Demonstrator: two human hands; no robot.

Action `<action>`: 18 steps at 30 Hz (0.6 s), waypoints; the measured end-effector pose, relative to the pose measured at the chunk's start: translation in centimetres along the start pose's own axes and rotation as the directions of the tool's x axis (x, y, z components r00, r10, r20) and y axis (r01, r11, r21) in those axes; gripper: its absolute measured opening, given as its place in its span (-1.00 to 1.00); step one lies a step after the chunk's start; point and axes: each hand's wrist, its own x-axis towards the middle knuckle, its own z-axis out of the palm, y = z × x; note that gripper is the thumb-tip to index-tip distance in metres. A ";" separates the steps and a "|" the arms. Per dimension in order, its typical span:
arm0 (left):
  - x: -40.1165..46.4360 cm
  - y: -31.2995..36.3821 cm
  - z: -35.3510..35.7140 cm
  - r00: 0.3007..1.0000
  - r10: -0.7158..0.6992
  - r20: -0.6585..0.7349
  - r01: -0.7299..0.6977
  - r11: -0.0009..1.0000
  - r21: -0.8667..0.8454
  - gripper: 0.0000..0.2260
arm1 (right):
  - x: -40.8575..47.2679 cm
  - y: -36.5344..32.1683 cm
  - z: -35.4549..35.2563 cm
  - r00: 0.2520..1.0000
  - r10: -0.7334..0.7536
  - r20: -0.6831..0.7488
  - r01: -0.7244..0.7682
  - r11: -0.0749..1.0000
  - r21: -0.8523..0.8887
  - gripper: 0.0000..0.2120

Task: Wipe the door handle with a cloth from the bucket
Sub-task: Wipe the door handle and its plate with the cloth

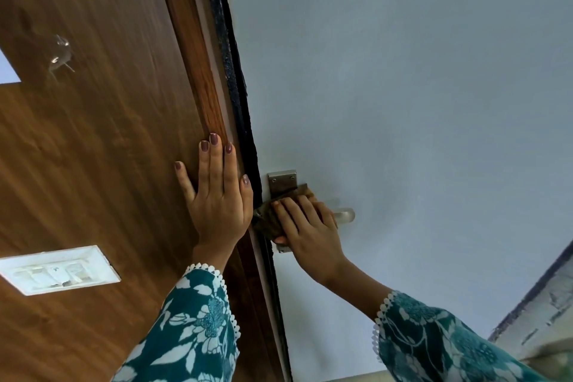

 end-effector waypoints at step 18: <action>-0.3 0.0 0.3 0.999 0.026 -0.029 -0.026 1.000 0.003 -0.46 | 0.3 0.2 -0.3 0.998 -0.057 -0.039 0.057 0.998 0.001 -0.62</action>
